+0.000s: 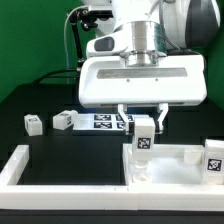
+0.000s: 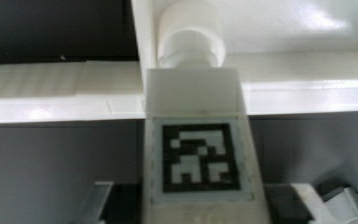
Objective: Assemble square table
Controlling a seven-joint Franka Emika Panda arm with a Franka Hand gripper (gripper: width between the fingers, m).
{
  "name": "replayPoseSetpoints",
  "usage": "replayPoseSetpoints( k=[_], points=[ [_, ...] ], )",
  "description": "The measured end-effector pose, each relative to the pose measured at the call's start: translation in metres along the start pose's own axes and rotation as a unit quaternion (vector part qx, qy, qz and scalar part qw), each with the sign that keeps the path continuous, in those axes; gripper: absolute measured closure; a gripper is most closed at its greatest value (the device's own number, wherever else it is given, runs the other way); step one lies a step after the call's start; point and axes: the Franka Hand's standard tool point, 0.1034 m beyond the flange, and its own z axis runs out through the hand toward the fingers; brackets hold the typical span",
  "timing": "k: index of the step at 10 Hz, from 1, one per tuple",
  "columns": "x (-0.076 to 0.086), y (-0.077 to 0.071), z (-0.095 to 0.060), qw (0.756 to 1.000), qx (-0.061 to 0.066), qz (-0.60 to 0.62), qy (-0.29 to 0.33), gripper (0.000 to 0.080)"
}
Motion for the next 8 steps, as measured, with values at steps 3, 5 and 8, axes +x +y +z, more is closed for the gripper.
replayPoseSetpoints(
  k=[3, 5, 8],
  points=[
    [0.003, -0.004, 0.013, 1.000, 0.002, 0.013, 0.001, 0.0509],
    [0.001, -0.004, 0.019, 1.000, -0.003, 0.017, 0.004, 0.0509],
    [-0.007, 0.000, 0.025, 1.000, -0.008, 0.018, 0.004, 0.0509]
  ],
)
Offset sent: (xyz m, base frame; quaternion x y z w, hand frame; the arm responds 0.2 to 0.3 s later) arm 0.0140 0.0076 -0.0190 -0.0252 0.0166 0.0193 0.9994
